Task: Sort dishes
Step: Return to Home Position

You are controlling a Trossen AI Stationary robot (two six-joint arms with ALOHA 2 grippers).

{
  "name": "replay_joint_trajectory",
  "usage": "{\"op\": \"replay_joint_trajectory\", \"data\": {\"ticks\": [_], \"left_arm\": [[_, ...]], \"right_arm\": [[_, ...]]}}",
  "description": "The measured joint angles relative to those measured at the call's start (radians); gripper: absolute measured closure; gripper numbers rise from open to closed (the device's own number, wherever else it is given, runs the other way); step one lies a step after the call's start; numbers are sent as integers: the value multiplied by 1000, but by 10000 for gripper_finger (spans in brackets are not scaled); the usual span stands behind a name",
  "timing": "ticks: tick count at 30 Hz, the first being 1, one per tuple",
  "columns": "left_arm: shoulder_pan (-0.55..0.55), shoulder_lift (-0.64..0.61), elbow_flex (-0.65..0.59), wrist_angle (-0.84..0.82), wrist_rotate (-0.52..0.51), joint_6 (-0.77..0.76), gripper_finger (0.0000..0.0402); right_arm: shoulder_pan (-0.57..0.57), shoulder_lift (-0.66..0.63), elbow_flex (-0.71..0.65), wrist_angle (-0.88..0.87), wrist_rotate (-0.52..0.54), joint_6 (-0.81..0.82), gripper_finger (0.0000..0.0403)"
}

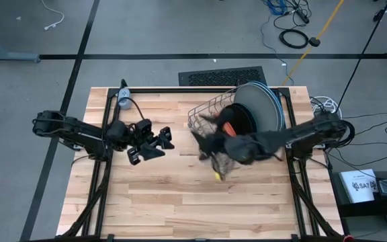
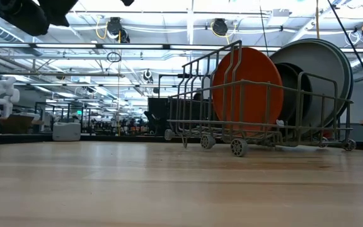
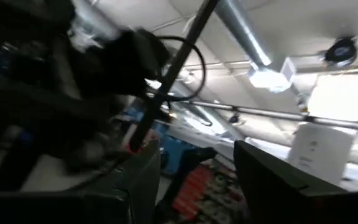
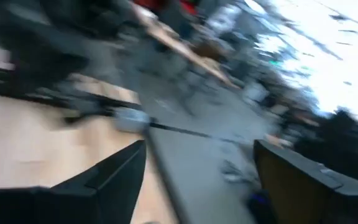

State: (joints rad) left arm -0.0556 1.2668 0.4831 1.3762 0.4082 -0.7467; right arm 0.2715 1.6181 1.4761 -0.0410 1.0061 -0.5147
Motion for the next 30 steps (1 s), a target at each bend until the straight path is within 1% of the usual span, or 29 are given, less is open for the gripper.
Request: {"op": "replay_joint_trajectory", "data": {"ticks": [3, 5, 7, 9, 10, 11, 12, 13, 14, 16, 18, 21, 23, 26, 28, 30], "left_arm": [[4, -61, 0, -125, -40, 78, 227], [4, -131, 0, -286, -90, 152, 262], [3, -223, 0, -481, -164, 230, 308], [-7, -333, 0, -657, -268, 308, 360], [-18, -389, 0, -726, -324, 349, 380], [-34, -447, 0, -788, -374, 397, 390], [-52, -505, 0, -845, -414, 446, 392], [-71, -562, 0, -899, -453, 497, 393], [-90, -615, 0, -951, -490, 543, 395], [-131, -707, 0, -1072, -569, 612, 399], [-165, -774, 0, -1179, -675, 652, 399], [-203, -820, 0, -1331, -814, 655, 400], [-225, -822, 0, -1354, -855, 656, 400], [-250, -822, 0, -1308, -869, 694, 401], [-261, -823, 0, -1295, -878, 755, 401], [-267, -822, 0, -1316, -910, 800, 401]], "right_arm": [[77, -50, 0, -125, -75, 119, 139], [121, -74, 0, -242, -83, 201, 176], [158, -95, 0, -355, -96, 285, 223], [194, -115, 0, -436, -96, 352, 277], [212, -126, 0, -467, -95, 375, 304], [232, -136, 0, -487, -94, 392, 332], [252, -147, 0, -505, -93, 402, 360], [273, -161, 0, -523, -93, 404, 380], [295, -173, 0, -535, -91, 405, 391], [346, -207, -17, -536, -64, 417, 393], [403, -259, -70, -534, -17, 441, 397], [494, -371, -235, -490, 68, 512, 401], [562, -468, -391, -407, 108, 560, 402], [654, -624, -623, -219, 124, 573, 402], [700, -728, -763, -85, 123, 536, 402], [726, -830, -893, 68, 115, 476, 402]]}}
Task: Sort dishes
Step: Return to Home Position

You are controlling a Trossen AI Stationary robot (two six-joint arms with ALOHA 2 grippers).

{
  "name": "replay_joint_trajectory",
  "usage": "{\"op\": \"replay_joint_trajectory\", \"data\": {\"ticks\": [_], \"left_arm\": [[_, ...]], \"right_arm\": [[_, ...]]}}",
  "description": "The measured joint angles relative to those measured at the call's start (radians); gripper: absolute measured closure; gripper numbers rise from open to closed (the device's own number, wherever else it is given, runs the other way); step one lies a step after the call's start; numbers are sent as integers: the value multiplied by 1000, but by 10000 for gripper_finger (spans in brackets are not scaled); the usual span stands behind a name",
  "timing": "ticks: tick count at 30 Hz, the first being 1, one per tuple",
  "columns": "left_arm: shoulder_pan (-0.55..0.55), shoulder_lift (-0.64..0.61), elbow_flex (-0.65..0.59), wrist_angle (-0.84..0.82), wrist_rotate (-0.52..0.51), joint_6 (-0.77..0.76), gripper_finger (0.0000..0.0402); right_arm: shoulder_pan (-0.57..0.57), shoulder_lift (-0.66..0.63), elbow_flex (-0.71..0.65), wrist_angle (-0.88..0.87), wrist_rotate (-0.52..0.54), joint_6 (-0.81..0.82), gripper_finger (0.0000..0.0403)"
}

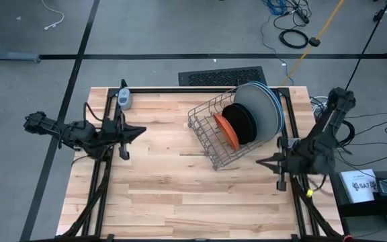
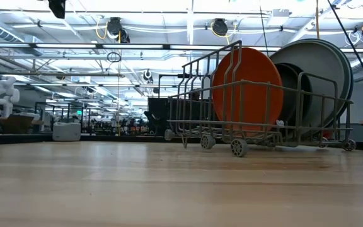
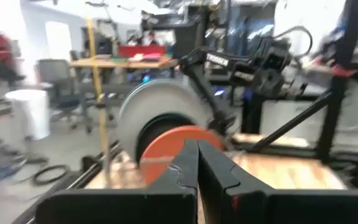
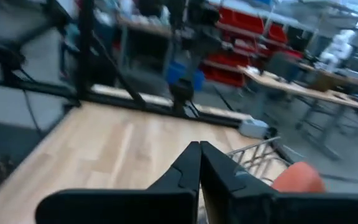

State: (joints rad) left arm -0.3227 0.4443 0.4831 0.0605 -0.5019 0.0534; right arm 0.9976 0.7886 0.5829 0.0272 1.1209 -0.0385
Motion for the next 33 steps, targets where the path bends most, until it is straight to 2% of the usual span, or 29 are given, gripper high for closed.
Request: {"op": "replay_joint_trajectory", "data": {"ticks": [1, 6, 9, 11, 14, 16, 26, 29, 33], "left_arm": [[-1, 1, 0, -11, -19, 5, 401], [-2, 0, 0, -11, -30, 6, 401], [-1, 6, 0, -27, -30, 7, 401], [-2, 17, 0, -33, -23, 9, 401], [-3, 35, 0, -57, 31, 6, 401], [-3, 47, -15, -45, 58, -2, 401], [-3, 37, -313, 280, 76, -40, 402], [-6, 24, -375, 318, 76, -81, 402], [-15, 4, -403, 314, 80, -120, 402]], "right_arm": [[5, -48, -63, 80, -14, -39, 402], [-17, -249, -330, 469, -227, -247, 403], [-40, -341, -429, 552, -263, -320, 403], [-59, -393, -469, 554, -292, -336, 403], [-90, -467, -504, 551, -422, -345, 403], [-111, -514, -517, 515, -471, -339, 403], [-158, -726, -554, 250, -603, -223, 403], [-161, -787, -554, 152, -604, -193, 403], [-168, -788, -554, 121, -625, -191, 403]]}}
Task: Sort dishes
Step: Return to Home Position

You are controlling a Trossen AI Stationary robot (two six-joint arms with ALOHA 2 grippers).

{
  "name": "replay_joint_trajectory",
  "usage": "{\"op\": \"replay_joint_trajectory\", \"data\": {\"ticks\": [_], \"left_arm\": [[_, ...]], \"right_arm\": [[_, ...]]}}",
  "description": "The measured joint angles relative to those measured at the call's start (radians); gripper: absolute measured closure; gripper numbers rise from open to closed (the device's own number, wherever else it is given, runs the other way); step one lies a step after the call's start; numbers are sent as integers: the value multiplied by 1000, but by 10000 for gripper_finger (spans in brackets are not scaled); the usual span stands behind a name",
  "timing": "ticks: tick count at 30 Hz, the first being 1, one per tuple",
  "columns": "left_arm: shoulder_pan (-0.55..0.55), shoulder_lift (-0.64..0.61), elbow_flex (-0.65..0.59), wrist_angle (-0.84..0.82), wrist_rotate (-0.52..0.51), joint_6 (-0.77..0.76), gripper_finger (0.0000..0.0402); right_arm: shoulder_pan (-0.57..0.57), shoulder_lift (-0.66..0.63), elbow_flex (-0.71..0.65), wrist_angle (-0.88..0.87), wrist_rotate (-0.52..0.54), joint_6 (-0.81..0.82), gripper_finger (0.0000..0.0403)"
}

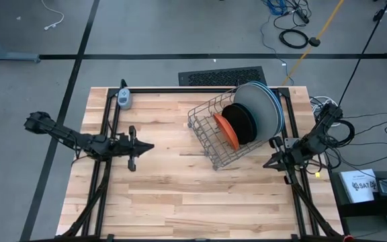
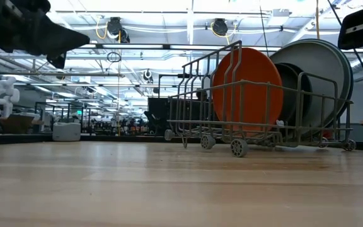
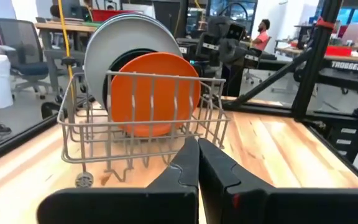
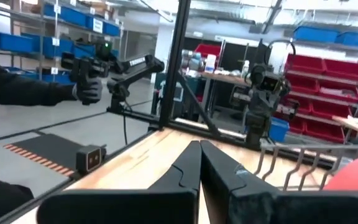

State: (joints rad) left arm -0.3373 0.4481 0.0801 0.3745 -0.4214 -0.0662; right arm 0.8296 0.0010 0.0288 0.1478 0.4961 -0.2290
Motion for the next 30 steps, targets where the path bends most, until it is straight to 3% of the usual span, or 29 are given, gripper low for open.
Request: {"op": "replay_joint_trajectory", "data": {"ticks": [6, 17, 30], "left_arm": [[-40, -81, -4, -94, -4, 19, 402], [-123, -446, -4, -427, -110, 76, 402], [-124, -448, -4, -542, -158, -20, 402]], "right_arm": [[-10, 0, 0, -25, -5, 26, 403], [-10, 0, 0, -49, -1, 15, 403], [-10, 0, 1, -114, 0, 126, 403]]}}
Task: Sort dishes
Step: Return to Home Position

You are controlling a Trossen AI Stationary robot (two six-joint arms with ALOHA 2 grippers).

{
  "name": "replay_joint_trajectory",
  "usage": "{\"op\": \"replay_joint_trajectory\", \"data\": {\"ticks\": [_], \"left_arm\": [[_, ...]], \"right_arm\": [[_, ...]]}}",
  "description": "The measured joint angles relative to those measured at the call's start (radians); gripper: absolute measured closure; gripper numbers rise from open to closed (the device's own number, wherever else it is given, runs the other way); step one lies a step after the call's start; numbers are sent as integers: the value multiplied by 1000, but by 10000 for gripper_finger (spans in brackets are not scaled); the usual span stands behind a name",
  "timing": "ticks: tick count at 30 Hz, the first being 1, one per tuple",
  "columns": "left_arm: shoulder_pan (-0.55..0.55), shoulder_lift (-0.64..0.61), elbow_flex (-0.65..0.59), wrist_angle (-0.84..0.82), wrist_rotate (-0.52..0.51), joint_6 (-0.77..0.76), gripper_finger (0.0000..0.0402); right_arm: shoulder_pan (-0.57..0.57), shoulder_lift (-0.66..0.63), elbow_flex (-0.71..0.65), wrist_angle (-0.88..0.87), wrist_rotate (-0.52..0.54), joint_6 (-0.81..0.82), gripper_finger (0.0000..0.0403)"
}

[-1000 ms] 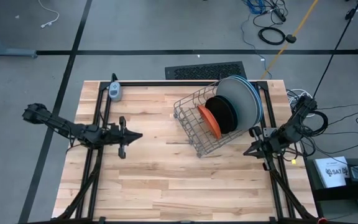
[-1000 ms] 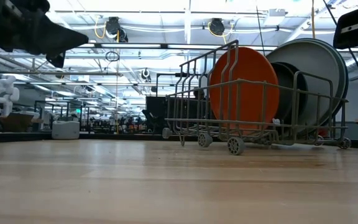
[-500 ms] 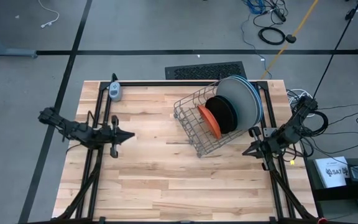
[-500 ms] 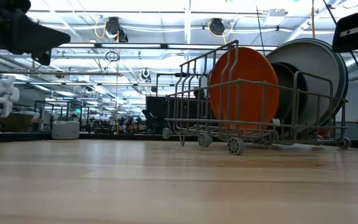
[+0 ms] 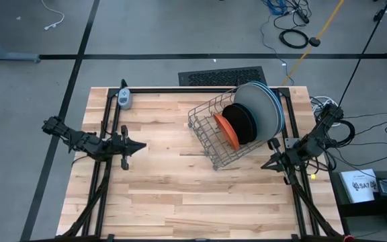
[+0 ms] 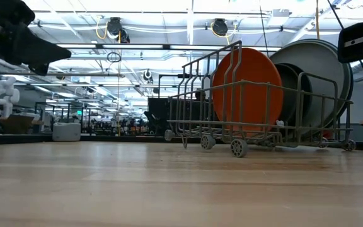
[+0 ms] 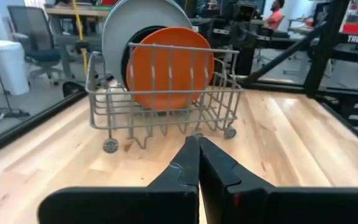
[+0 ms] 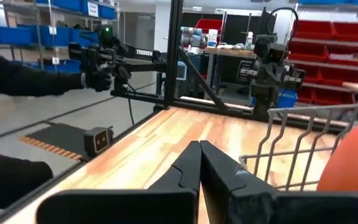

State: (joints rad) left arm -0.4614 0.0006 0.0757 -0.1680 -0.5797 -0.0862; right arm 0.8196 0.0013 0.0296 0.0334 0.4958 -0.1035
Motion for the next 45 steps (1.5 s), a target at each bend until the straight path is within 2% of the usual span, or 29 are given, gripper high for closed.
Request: {"op": "replay_joint_trajectory", "data": {"ticks": [6, 45], "left_arm": [[0, 0, 0, -2, 52, -38, 402], [0, 0, -1, 2, 56, -38, 402]], "right_arm": [[0, 1, 0, 0, 0, 66, 399], [0, 2, 0, -1, 0, 66, 394]]}}
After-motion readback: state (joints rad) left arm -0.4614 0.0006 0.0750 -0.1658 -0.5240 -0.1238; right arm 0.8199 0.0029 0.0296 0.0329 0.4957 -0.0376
